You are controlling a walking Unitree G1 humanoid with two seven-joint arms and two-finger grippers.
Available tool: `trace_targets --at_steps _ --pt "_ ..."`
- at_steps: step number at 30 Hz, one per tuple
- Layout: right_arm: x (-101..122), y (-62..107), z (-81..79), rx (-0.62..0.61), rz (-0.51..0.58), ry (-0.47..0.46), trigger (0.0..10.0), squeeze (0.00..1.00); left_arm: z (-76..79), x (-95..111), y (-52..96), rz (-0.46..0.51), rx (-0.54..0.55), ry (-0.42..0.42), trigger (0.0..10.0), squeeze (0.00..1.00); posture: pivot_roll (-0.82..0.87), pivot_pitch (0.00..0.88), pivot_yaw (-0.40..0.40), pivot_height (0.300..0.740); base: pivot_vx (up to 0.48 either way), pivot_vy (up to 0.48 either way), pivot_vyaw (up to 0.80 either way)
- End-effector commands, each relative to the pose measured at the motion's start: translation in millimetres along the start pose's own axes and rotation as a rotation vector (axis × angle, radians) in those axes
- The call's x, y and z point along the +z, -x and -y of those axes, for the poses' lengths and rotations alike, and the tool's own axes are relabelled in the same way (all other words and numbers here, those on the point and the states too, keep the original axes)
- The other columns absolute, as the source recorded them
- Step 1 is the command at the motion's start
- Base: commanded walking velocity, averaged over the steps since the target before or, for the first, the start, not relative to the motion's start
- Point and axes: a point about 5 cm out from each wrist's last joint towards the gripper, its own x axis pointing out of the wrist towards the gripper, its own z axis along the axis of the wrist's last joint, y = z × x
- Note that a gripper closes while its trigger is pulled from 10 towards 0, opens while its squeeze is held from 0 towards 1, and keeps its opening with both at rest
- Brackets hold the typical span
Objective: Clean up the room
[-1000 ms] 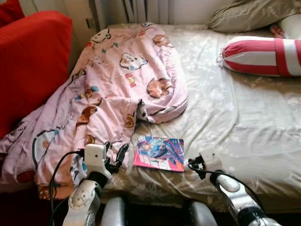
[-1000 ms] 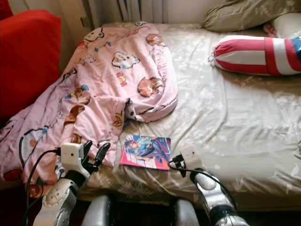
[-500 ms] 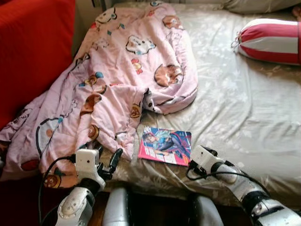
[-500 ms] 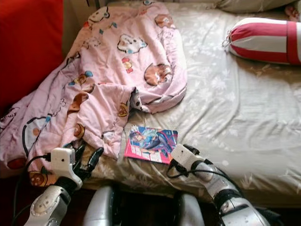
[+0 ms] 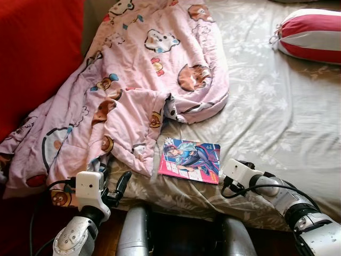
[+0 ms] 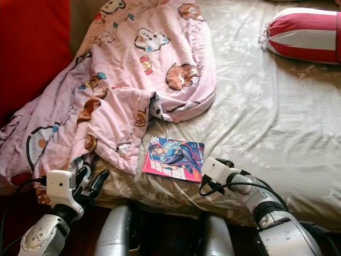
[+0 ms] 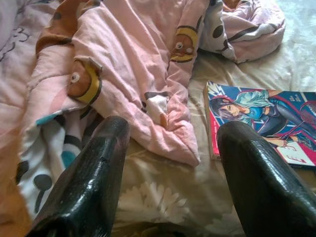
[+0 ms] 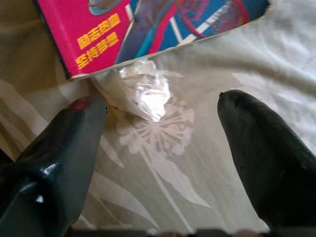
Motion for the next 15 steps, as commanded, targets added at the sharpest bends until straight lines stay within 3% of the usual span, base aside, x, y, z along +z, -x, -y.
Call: trace_targets --at_steps 1,10,15 --pt "-5.2 -0.5 -6.0 0.024 -0.027 -0.008 10.0 0.0 -3.1 -1.2 6.7 -0.021 0.015 0.009 10.0 0.0 0.27 0.275 0.055 0.613 0.0 0.0 0.0" --pt "-6.3 -4.8 -21.9 0.031 -0.041 -0.033 10.0 0.0 -0.2 1.9 16.9 -0.044 0.012 0.006 10.0 0.0 0.3 0.311 0.088 0.613 0.0 0.0 0.0" --pt "-6.3 -4.8 -21.9 0.031 -0.041 -0.033 10.0 0.0 -0.2 1.9 16.9 -0.044 0.012 0.006 10.0 0.0 0.3 0.311 0.088 0.613 0.0 0.0 0.0"
